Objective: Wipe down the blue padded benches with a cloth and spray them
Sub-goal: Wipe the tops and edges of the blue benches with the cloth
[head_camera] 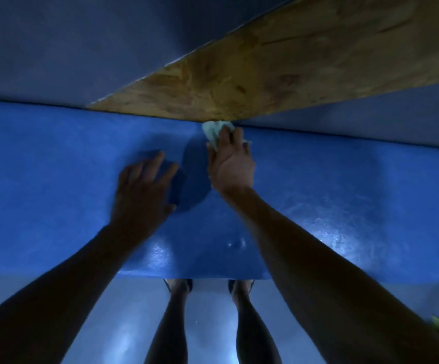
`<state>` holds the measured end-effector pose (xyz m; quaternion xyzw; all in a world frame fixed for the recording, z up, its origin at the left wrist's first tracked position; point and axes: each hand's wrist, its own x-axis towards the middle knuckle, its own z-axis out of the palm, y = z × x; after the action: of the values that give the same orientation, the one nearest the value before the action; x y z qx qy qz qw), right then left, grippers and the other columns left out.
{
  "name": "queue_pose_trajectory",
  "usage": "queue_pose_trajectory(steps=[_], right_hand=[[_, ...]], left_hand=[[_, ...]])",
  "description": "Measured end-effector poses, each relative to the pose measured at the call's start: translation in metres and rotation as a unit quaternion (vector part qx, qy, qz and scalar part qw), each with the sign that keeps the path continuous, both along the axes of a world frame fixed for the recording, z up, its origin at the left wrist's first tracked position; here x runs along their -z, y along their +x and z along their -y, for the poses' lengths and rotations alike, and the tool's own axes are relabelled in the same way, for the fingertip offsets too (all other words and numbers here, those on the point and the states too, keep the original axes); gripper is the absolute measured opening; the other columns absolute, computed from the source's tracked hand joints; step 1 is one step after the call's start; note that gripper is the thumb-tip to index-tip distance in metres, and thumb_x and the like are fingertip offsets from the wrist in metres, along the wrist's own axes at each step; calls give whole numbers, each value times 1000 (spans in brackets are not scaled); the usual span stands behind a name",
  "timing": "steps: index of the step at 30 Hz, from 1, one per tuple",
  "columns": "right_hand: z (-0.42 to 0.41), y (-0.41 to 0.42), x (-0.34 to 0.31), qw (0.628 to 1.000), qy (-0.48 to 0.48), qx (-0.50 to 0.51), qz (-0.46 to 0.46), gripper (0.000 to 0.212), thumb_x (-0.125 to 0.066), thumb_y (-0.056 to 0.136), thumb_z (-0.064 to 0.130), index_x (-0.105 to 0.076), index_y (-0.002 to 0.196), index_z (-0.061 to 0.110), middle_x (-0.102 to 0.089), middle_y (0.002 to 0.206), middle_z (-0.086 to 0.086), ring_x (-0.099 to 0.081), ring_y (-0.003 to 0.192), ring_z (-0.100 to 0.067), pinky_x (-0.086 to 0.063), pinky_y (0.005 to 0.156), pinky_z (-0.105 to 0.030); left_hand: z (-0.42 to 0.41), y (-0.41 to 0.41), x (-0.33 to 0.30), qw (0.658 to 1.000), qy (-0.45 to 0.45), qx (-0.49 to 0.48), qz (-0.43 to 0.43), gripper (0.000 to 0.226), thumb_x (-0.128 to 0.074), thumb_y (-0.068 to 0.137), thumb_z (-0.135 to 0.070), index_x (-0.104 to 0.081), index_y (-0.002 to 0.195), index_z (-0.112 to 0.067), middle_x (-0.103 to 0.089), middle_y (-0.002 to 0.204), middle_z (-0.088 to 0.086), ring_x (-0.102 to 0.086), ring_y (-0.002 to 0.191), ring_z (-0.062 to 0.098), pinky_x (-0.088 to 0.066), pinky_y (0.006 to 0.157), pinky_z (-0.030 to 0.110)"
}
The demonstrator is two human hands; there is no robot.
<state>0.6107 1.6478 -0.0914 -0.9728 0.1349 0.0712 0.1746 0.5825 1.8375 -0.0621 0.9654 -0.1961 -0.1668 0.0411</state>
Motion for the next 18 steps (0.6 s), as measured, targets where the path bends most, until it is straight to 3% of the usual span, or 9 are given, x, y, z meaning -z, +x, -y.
queue_pose_trajectory(steps=[2, 4, 7, 9, 12, 14, 18], right_hand=[[15, -4, -3, 996, -10, -94, -4, 51, -45, 99, 34, -35, 146, 15, -39, 139, -11, -51, 111, -38, -51, 75, -42], [53, -6, -5, 992, -37, -123, 2, 47, -50, 96, 29, -44, 142, 19, -46, 134, -11, -58, 101, -38, -52, 71, -41], [117, -16, -15, 999, -49, 3, -8, 36, -52, 94, 26, -59, 129, 21, -49, 135, -13, -62, 91, -41, -49, 70, -40], [136, -23, -22, 991, -64, 113, -29, 33, -52, 95, 26, -60, 125, 16, -48, 129, -16, -61, 89, -44, -45, 69, -41], [105, -15, -13, 971, -68, 224, -49, 37, -50, 92, 23, -54, 128, 16, -45, 127, -15, -60, 92, -42, -41, 70, -39], [57, -2, -2, 967, -48, 247, -37, 38, -49, 93, 22, -51, 130, 16, -44, 130, -12, -61, 95, -39, -39, 68, -36], [-32, 14, 7, 988, -6, 155, -14, 39, -51, 95, 26, -49, 132, 13, -43, 134, -11, -59, 97, -35, -43, 67, -36]], left_hand=[[-7, 5, 2, 999, 24, -3, -24, 95, -88, 58, -46, -48, 142, -27, -37, 155, 8, -42, 132, 37, -34, 106, 51], [-7, 6, 4, 999, 31, -5, -35, 95, -86, 62, -49, -44, 144, -28, -33, 157, 7, -37, 136, 36, -31, 108, 51], [-2, 6, 5, 998, 37, -14, -43, 95, -86, 62, -48, -43, 144, -28, -31, 158, 8, -35, 138, 35, -29, 110, 51], [-3, 7, 6, 998, 38, -16, -49, 96, -86, 61, -49, -43, 144, -28, -31, 158, 8, -35, 138, 35, -29, 111, 52], [-8, 6, 9, 999, 13, -9, -46, 96, -88, 58, -46, -47, 142, -26, -35, 156, 9, -39, 135, 38, -30, 110, 54], [-9, 6, 10, 999, 0, -4, -40, 94, -87, 60, -46, -47, 142, -25, -35, 156, 9, -39, 135, 38, -29, 111, 54], [-9, 9, 10, 999, 22, 11, -37, 90, -78, 69, -55, -40, 146, -27, -30, 158, 8, -35, 136, 35, -29, 112, 52]])
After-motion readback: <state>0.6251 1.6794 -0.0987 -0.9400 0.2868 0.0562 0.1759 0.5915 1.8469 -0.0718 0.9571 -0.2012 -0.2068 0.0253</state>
